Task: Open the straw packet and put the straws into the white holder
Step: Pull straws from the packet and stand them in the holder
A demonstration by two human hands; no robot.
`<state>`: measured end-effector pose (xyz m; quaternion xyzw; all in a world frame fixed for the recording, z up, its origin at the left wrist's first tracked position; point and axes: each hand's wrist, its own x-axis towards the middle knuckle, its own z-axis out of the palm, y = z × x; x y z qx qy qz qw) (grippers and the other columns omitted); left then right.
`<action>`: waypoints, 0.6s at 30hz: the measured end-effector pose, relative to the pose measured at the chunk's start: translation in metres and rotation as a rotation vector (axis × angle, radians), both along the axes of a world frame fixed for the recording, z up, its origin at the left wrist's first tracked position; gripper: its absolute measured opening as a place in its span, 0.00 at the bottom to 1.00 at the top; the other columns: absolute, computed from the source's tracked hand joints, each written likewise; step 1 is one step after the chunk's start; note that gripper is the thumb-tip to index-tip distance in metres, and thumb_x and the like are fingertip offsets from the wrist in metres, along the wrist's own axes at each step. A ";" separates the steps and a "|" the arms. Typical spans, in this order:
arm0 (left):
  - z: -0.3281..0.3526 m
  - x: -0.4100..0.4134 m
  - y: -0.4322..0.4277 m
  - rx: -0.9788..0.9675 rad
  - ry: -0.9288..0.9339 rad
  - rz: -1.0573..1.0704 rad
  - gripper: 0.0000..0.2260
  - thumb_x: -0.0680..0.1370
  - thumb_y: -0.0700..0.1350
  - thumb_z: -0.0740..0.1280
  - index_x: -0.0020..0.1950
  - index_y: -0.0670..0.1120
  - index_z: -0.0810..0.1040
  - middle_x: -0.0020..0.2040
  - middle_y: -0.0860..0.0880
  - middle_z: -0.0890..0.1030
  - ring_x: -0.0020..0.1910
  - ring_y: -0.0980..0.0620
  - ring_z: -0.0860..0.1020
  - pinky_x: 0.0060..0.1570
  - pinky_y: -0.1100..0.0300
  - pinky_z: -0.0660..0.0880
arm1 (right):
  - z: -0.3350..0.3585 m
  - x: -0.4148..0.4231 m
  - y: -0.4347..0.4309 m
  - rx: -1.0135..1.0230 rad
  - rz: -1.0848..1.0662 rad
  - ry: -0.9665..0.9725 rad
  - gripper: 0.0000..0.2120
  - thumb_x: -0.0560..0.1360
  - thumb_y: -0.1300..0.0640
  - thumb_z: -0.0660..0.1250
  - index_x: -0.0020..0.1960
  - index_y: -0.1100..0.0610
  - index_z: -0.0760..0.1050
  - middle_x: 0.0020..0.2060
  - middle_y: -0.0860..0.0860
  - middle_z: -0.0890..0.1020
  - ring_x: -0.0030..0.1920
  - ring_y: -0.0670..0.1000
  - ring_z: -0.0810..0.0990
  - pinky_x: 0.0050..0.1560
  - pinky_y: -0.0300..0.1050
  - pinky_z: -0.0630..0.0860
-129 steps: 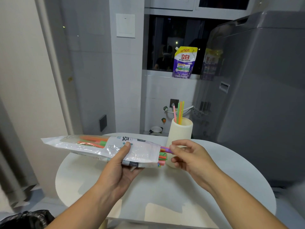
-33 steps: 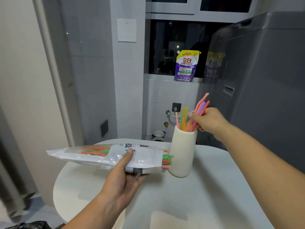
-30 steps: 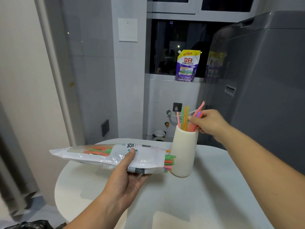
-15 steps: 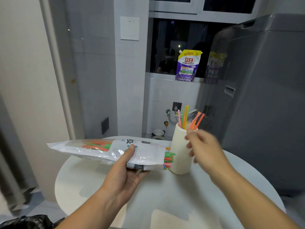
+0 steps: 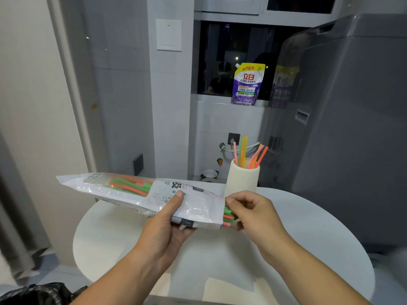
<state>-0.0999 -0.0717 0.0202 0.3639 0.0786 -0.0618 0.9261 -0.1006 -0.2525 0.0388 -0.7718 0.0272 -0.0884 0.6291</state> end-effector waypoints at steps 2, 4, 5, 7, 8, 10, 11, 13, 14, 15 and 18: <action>0.000 0.001 0.002 -0.010 0.007 0.003 0.26 0.72 0.45 0.73 0.70 0.44 0.77 0.61 0.42 0.85 0.59 0.44 0.84 0.44 0.49 0.84 | 0.000 0.000 -0.002 -0.066 -0.012 -0.052 0.06 0.77 0.58 0.69 0.43 0.54 0.84 0.38 0.50 0.86 0.41 0.52 0.82 0.35 0.40 0.74; 0.000 0.001 0.003 -0.023 0.012 -0.001 0.27 0.71 0.45 0.73 0.70 0.43 0.77 0.60 0.42 0.85 0.59 0.44 0.84 0.44 0.48 0.84 | 0.000 -0.001 -0.003 -0.074 0.025 -0.090 0.04 0.75 0.55 0.70 0.43 0.52 0.84 0.38 0.47 0.85 0.41 0.50 0.81 0.39 0.40 0.75; 0.000 0.002 0.004 -0.027 0.014 -0.004 0.27 0.71 0.46 0.73 0.69 0.43 0.77 0.60 0.42 0.86 0.59 0.44 0.84 0.44 0.48 0.84 | 0.000 -0.002 -0.002 -0.074 0.059 -0.101 0.04 0.73 0.52 0.72 0.43 0.50 0.84 0.39 0.46 0.85 0.43 0.52 0.81 0.42 0.44 0.79; 0.000 0.002 0.004 -0.038 0.014 -0.010 0.27 0.70 0.46 0.73 0.69 0.43 0.77 0.60 0.42 0.86 0.59 0.44 0.84 0.45 0.46 0.85 | 0.000 -0.002 -0.002 -0.074 0.109 -0.117 0.05 0.70 0.49 0.74 0.45 0.48 0.84 0.41 0.47 0.86 0.46 0.59 0.81 0.48 0.56 0.82; 0.000 0.002 0.004 -0.042 0.012 -0.013 0.27 0.70 0.46 0.73 0.69 0.43 0.76 0.60 0.42 0.86 0.58 0.44 0.84 0.46 0.46 0.85 | 0.000 -0.002 -0.003 -0.083 0.121 -0.119 0.04 0.70 0.51 0.74 0.45 0.48 0.84 0.41 0.48 0.86 0.46 0.60 0.81 0.48 0.58 0.82; 0.000 0.002 0.004 -0.047 0.009 -0.012 0.27 0.70 0.45 0.73 0.69 0.44 0.77 0.59 0.42 0.86 0.57 0.45 0.85 0.46 0.45 0.85 | 0.000 0.000 -0.006 -0.081 0.114 -0.104 0.04 0.73 0.58 0.74 0.45 0.51 0.84 0.40 0.49 0.86 0.41 0.56 0.81 0.45 0.52 0.81; 0.000 0.002 0.004 -0.048 0.009 -0.008 0.27 0.70 0.45 0.73 0.69 0.44 0.77 0.59 0.42 0.86 0.56 0.45 0.85 0.46 0.45 0.85 | 0.000 0.001 -0.007 -0.067 0.111 -0.092 0.04 0.74 0.60 0.74 0.45 0.52 0.84 0.40 0.51 0.87 0.40 0.53 0.81 0.41 0.47 0.80; 0.000 0.003 0.005 -0.050 0.007 -0.003 0.26 0.70 0.45 0.73 0.68 0.44 0.77 0.59 0.43 0.86 0.57 0.45 0.85 0.47 0.44 0.84 | 0.001 0.002 -0.009 -0.037 0.109 -0.071 0.04 0.74 0.63 0.73 0.46 0.55 0.84 0.41 0.55 0.87 0.38 0.51 0.81 0.37 0.42 0.79; 0.000 0.003 0.005 -0.054 0.005 -0.001 0.26 0.70 0.45 0.73 0.68 0.44 0.77 0.59 0.43 0.86 0.57 0.45 0.85 0.48 0.43 0.84 | 0.002 0.002 -0.010 -0.014 0.108 -0.064 0.04 0.74 0.64 0.73 0.46 0.57 0.84 0.41 0.57 0.86 0.36 0.51 0.81 0.37 0.41 0.79; 0.000 0.004 0.006 -0.058 0.004 0.003 0.26 0.70 0.44 0.73 0.67 0.44 0.77 0.58 0.43 0.86 0.56 0.45 0.85 0.49 0.42 0.84 | 0.002 0.002 -0.011 0.014 0.104 -0.054 0.03 0.74 0.64 0.73 0.46 0.58 0.84 0.40 0.58 0.86 0.34 0.50 0.80 0.37 0.41 0.79; 0.001 0.004 0.007 -0.065 -0.002 0.011 0.25 0.70 0.44 0.73 0.67 0.45 0.78 0.58 0.44 0.87 0.56 0.46 0.86 0.51 0.40 0.82 | 0.002 0.004 -0.016 0.095 0.067 -0.033 0.02 0.75 0.65 0.72 0.46 0.60 0.83 0.37 0.57 0.83 0.33 0.48 0.79 0.36 0.39 0.78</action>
